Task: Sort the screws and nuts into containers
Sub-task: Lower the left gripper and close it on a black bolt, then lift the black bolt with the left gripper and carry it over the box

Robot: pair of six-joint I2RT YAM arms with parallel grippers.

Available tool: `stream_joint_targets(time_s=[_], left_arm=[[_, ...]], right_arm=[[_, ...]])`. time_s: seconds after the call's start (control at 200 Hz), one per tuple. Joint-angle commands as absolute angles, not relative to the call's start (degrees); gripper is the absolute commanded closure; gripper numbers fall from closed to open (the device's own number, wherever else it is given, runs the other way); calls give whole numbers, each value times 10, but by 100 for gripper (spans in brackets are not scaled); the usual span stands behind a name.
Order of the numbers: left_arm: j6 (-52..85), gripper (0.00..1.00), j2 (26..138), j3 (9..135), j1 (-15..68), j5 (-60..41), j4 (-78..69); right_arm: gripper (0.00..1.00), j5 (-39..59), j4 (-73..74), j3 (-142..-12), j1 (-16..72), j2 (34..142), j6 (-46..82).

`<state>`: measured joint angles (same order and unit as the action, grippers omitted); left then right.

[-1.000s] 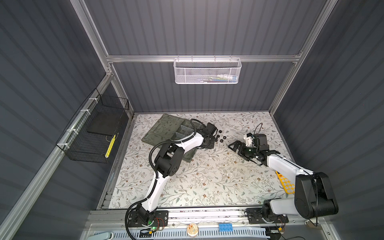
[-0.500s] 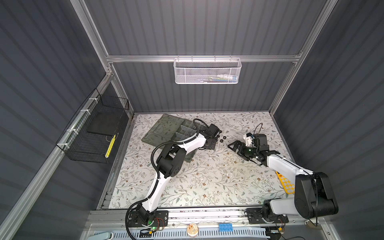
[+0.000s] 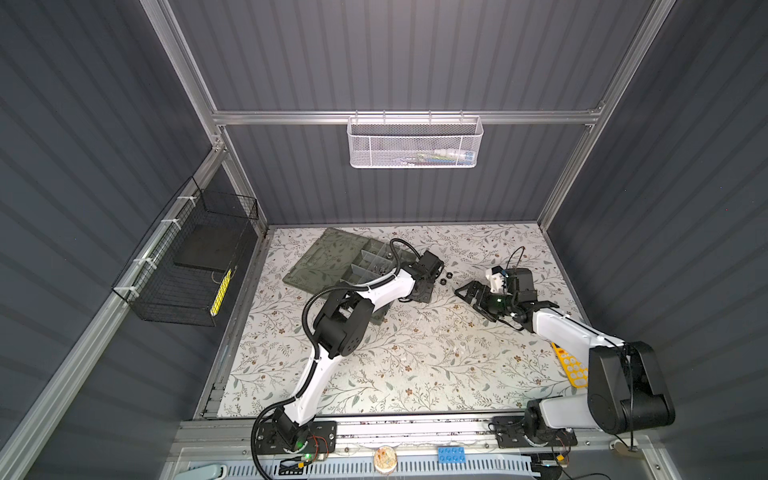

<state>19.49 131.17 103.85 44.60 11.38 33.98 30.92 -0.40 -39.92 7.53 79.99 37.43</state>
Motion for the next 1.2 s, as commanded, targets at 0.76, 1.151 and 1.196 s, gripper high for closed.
stream_joint_targets(time_s=[0.76, 1.151, 1.196], left_arm=[[199, 93, 1090, 903, 411, 15, 356], [187, 92, 1036, 815, 338, 2, 357], [186, 92, 1039, 815, 336, 7, 358]], right_arm=[[1, 274, -41, -483, 167, 818, 332], [1, 261, -32, -509, 214, 858, 341], [1, 263, -29, -509, 216, 861, 343]])
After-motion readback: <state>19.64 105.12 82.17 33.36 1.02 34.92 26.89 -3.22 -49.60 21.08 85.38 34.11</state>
